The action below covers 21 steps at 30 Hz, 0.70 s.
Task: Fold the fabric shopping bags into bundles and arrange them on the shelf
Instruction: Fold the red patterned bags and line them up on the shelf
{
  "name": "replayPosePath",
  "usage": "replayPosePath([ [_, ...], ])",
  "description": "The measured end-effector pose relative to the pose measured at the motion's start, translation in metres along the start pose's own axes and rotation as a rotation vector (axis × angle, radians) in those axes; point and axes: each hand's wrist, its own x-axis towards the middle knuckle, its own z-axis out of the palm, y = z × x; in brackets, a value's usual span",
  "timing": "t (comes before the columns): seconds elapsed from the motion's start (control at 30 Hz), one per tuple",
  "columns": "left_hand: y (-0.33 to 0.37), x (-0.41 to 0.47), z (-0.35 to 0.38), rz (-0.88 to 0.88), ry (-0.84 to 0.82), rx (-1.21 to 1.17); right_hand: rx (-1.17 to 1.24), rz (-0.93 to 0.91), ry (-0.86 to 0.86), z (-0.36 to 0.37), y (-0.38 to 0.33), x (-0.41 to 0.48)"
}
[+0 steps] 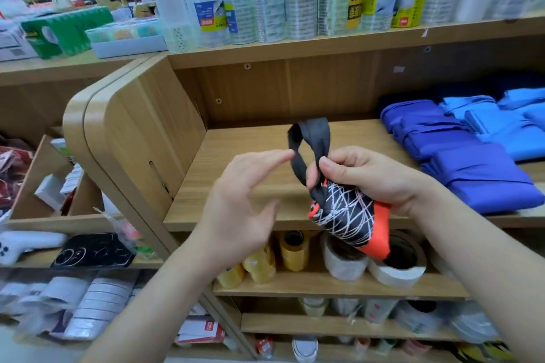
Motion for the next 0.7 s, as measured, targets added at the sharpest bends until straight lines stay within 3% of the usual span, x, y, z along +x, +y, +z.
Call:
replayPosePath([
  [0.07,0.001,0.005,0.006,0.177,-0.055,0.26,0.133,0.007,-0.052,0.003,0.002,-0.002],
  [0.13,0.003,0.014,0.012,0.199,-0.078,0.276,0.214,0.016,-0.129,0.005,0.004,-0.003],
  [0.23,0.004,0.025,0.008,0.122,-0.172,0.143,0.276,0.01,-0.2,0.003,0.006,-0.005],
  [0.3,0.002,0.028,-0.002,0.038,-0.309,0.116,0.311,0.03,-0.142,-0.003,0.005,-0.01],
  [0.4,0.003,0.033,-0.024,-0.302,-0.513,-0.074,0.253,0.105,0.007,-0.015,0.007,-0.019],
  [0.5,0.005,0.04,-0.035,-0.586,-0.574,-0.393,0.069,0.143,0.051,-0.021,0.006,-0.024],
  [0.7,0.009,0.046,-0.034,-0.601,-0.664,-0.481,-0.916,0.091,-0.038,0.002,-0.044,-0.032],
])
